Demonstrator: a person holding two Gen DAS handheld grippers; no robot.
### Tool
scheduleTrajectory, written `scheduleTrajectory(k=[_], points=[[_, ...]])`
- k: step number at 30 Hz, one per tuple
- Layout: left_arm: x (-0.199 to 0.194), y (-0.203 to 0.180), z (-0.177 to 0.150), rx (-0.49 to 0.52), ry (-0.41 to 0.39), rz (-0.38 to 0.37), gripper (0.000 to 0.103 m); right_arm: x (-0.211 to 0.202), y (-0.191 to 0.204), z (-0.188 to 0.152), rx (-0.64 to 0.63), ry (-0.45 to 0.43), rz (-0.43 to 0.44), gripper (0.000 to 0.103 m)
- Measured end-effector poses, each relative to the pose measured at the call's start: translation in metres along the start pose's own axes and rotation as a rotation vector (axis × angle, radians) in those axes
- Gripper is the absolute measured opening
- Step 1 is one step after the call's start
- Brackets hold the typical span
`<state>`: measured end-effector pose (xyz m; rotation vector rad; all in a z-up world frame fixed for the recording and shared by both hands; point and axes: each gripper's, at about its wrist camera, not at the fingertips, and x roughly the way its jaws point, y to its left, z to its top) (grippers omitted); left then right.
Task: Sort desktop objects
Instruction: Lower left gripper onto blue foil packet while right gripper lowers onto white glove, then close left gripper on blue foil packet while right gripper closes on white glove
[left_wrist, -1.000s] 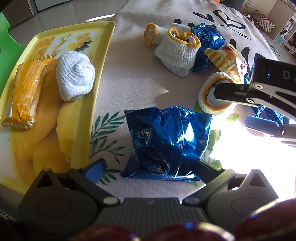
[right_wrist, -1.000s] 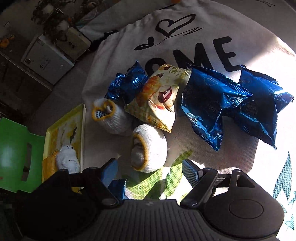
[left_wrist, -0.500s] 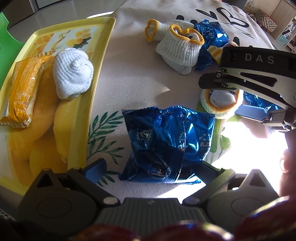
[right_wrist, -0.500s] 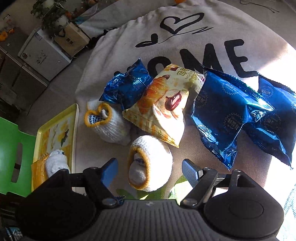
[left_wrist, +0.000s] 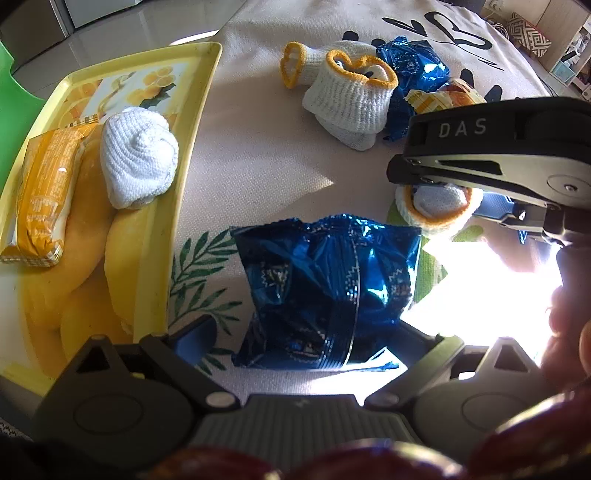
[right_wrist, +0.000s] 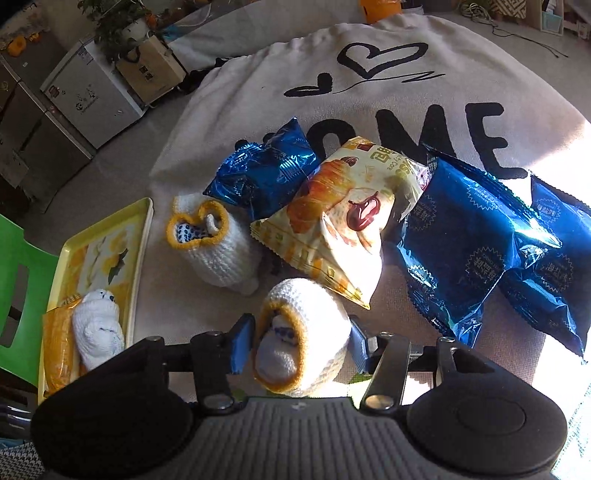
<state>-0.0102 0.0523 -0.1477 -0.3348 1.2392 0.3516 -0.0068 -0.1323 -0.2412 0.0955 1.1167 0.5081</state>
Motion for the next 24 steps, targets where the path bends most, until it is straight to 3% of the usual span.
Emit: scheduleTrajectory(k=[1, 4, 9, 24], points=[[-0.002, -0.001, 0.000, 0.009, -0.012, -0.005, 0.085, 0.000, 0.000, 0.000, 0.001, 0.002, 0.002, 0.053], [-0.006, -0.004, -0.001, 0.026, -0.025, -0.018, 0.076, -0.003, -0.003, -0.001, 0.023, 0.009, 0.007, 0.053], [-0.009, 0.005, 0.002, 0.008, -0.031, -0.036, 0.072, -0.014, -0.010, -0.005, 0.056, 0.021, 0.002, 0.053], [-0.046, 0.012, -0.009, -0.001, -0.117, -0.056, 0.072, -0.059, -0.010, -0.030, 0.027, 0.017, -0.010, 0.052]])
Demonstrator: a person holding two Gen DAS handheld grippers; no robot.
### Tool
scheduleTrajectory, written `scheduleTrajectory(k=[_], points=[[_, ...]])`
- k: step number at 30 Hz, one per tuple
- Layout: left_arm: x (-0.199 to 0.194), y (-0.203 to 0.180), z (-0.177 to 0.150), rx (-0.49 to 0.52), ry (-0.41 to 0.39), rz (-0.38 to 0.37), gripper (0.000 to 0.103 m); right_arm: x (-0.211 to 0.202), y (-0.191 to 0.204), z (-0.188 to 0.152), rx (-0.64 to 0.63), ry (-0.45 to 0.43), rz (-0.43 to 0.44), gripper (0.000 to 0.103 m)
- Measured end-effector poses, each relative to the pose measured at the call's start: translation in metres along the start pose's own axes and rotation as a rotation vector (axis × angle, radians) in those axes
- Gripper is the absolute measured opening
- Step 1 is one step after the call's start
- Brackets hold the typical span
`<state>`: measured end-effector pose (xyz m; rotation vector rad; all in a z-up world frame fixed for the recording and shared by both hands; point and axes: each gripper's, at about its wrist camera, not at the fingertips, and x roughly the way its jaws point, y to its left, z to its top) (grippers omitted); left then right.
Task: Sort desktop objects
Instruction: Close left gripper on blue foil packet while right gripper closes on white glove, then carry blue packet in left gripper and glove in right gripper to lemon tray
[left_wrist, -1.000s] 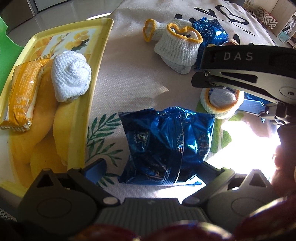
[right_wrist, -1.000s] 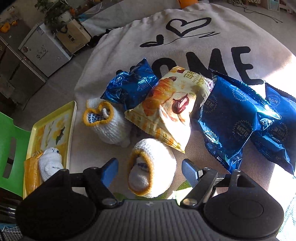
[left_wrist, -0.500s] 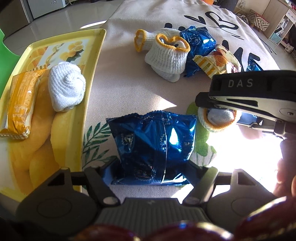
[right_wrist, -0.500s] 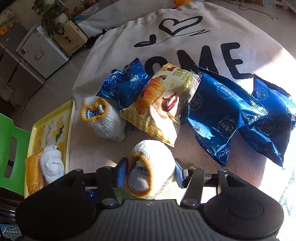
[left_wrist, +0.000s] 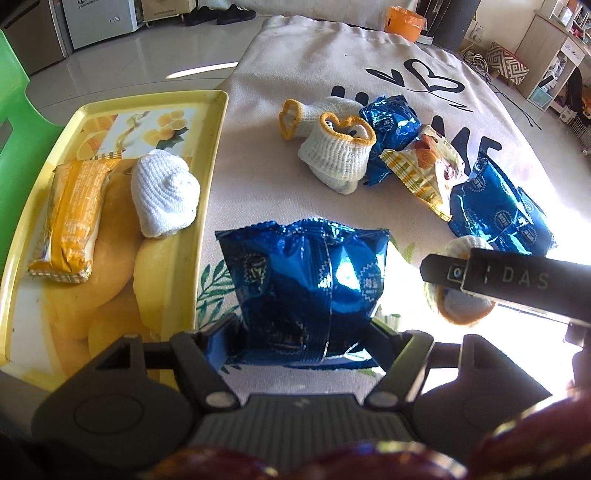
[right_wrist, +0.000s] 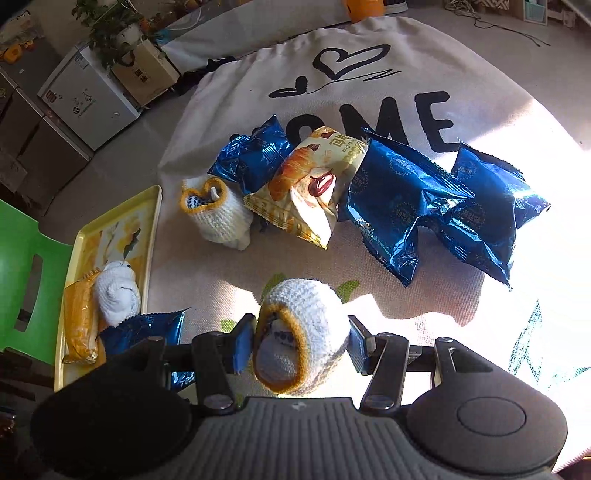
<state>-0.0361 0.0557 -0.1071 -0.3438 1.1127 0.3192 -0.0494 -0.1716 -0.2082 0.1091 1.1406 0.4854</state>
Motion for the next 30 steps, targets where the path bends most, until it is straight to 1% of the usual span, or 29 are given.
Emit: scheduleTrajectory(k=[5, 9, 15, 30], points=[[-0.016, 0.009, -0.002, -0.024, -0.032, 0.004, 0.072, -0.010, 0.004, -0.011, -0.018, 0.005, 0.008, 0.052], [-0.024, 0.013, -0.008, -0.032, -0.040, 0.015, 0.072, -0.018, 0.008, -0.019, -0.029, 0.002, 0.021, 0.052], [-0.034, 0.020, -0.018, -0.060, -0.053, 0.008, 0.072, -0.028, 0.013, -0.027, -0.048, -0.009, 0.030, 0.052], [-0.040, 0.029, -0.027, -0.093, -0.056, 0.039, 0.072, -0.032, 0.023, -0.033, -0.067, -0.012, 0.050, 0.052]])
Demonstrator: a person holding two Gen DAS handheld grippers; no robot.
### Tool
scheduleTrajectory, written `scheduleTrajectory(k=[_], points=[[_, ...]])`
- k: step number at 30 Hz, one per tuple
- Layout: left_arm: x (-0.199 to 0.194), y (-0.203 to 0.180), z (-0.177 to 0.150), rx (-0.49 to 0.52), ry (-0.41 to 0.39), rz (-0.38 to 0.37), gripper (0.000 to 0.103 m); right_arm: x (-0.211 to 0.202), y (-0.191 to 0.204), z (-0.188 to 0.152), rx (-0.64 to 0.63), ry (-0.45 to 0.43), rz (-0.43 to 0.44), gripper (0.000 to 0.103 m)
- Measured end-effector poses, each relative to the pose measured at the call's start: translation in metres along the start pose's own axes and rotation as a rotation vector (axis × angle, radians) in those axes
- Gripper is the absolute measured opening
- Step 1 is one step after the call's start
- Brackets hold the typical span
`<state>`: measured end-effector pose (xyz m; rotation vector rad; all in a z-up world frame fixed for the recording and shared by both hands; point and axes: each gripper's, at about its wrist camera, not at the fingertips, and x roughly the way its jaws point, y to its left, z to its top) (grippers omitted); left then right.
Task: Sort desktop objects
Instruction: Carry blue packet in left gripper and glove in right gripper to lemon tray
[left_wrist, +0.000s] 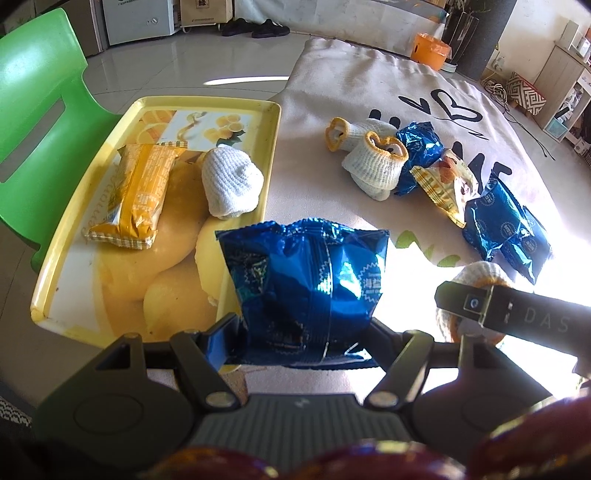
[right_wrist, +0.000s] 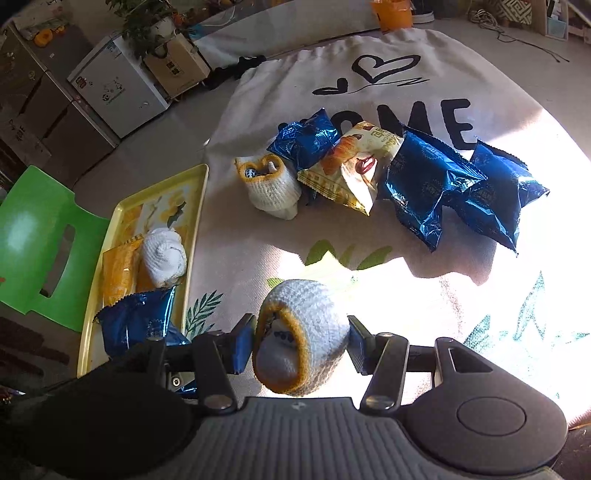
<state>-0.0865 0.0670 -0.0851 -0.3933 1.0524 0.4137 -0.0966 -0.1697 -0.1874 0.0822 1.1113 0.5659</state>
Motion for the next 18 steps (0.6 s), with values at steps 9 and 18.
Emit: scheduleTrajectory(k=[9, 18], points=[[-0.002, 0.026, 0.011, -0.092, -0.009, 0.049, 0.072, 0.006, 0.003, 0.001, 0.021, 0.013, 0.010, 0.052], [-0.004, 0.055, 0.041, -0.181, -0.017, 0.054, 0.072, 0.011, 0.026, -0.001, -0.055, 0.037, 0.086, 0.052]])
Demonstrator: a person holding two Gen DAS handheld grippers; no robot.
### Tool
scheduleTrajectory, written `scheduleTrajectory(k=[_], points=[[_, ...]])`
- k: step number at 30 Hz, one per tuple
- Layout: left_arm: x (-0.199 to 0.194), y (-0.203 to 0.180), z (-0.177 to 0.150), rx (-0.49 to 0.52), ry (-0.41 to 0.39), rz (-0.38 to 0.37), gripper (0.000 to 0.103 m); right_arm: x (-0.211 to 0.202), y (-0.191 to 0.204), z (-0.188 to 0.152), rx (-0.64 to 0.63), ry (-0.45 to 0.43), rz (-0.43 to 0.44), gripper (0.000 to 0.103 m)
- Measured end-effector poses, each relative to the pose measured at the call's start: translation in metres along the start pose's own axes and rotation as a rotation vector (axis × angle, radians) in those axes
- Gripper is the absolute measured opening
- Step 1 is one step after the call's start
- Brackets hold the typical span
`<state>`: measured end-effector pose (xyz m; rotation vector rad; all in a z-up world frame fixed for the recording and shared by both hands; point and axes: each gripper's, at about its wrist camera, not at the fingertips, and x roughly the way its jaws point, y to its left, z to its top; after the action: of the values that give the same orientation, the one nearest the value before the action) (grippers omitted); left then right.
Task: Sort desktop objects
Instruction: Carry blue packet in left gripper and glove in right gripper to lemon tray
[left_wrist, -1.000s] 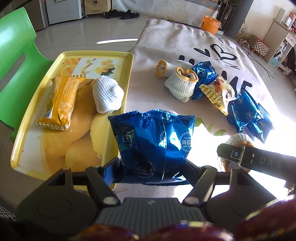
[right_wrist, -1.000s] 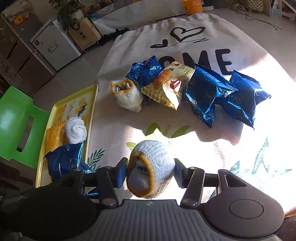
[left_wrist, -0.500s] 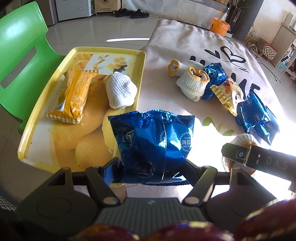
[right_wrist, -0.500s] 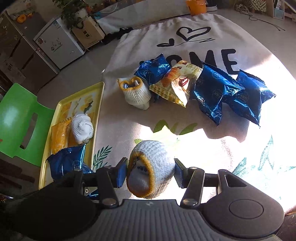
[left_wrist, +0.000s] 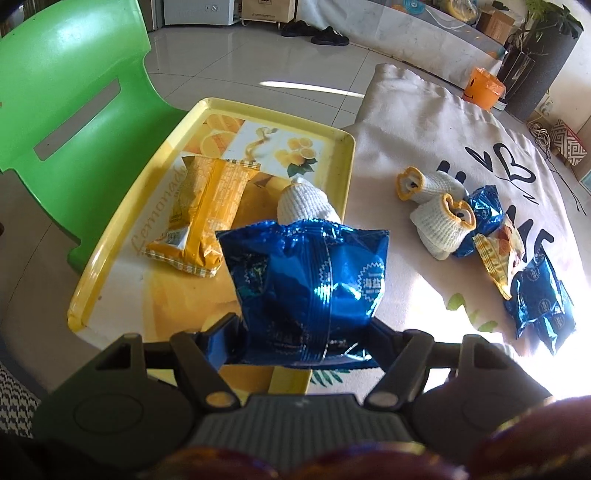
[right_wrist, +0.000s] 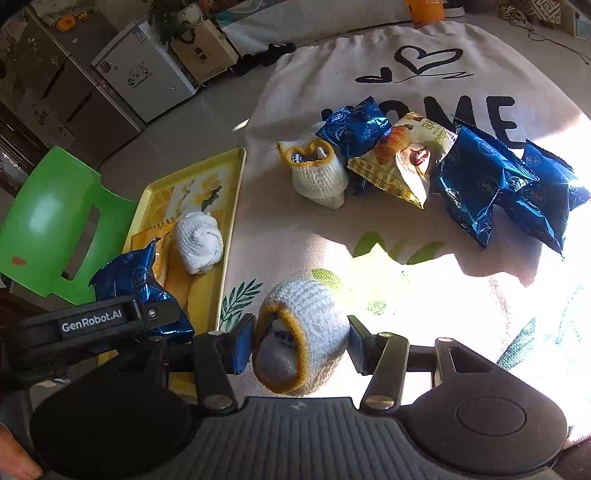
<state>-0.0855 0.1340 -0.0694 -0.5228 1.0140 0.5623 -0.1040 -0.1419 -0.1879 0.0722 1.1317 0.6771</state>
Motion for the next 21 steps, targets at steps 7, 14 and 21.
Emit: scheduleTrajectory(k=[7, 14, 21], points=[[0.002, 0.011, 0.034, -0.048, -0.008, -0.026, 0.072, 0.008, 0.025, -0.005, -0.091, 0.031, 0.075, 0.052], [0.013, 0.023, 0.069, -0.069, 0.008, -0.047, 0.072, 0.024, 0.051, -0.008, -0.180, 0.064, 0.153, 0.052], [0.028, 0.034, 0.101, -0.111, 0.025, -0.060, 0.072, 0.046, 0.077, -0.009, -0.262, 0.108, 0.202, 0.052]])
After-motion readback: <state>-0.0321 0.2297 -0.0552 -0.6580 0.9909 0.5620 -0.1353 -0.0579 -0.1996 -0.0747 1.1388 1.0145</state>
